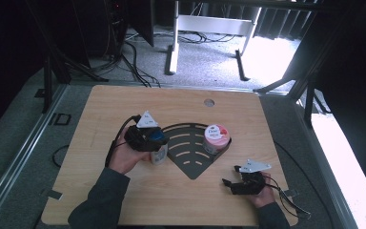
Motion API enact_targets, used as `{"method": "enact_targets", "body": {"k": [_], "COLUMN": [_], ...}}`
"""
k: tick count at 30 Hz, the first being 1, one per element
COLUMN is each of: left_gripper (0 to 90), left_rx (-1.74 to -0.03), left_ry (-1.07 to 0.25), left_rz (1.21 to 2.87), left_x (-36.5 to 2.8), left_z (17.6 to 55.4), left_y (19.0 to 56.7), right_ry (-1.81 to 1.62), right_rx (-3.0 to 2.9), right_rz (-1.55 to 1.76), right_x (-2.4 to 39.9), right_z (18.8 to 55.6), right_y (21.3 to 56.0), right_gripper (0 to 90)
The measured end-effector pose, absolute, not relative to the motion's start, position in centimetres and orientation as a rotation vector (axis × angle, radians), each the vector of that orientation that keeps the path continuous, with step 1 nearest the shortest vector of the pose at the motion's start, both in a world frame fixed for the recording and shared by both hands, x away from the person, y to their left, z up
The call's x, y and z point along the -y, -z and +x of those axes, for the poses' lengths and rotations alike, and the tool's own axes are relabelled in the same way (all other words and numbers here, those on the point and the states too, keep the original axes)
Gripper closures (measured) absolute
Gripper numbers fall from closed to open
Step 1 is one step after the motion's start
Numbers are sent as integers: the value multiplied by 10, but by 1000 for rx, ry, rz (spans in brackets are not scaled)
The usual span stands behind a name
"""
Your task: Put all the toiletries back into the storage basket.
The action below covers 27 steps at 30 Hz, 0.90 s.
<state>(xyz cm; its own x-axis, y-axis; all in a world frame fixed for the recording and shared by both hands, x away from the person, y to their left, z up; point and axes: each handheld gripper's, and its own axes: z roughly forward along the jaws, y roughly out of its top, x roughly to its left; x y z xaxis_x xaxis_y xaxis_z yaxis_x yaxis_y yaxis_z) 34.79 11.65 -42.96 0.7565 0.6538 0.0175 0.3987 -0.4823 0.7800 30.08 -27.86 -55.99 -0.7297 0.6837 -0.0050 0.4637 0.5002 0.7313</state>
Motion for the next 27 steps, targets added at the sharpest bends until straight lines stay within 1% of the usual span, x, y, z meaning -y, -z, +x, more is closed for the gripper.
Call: {"method": "enact_targets", "body": {"k": [7, 18, 22, 27], "left_gripper": [554, 565, 565, 561], "left_rx": [-793, -795, -774, -765], "left_ry": [-388, -342, -317, -321], "left_rz": [2132, 2111, 2129, 2160], "left_x": [-119, -112, -107, -104], "left_z": [347, 342, 340, 340], "left_y": [432, 433, 432, 430], "right_ry": [-1064, -1064, -1064, -1065], "right_rx": [-2454, -2456, -2456, -2457], "right_rz": [965, 964, 962, 961], "right_x": [279, 278, 278, 278], "right_z": [301, 301, 301, 301], "right_y": [560, 560, 560, 560], "right_gripper": [236, 236, 236, 236]}}
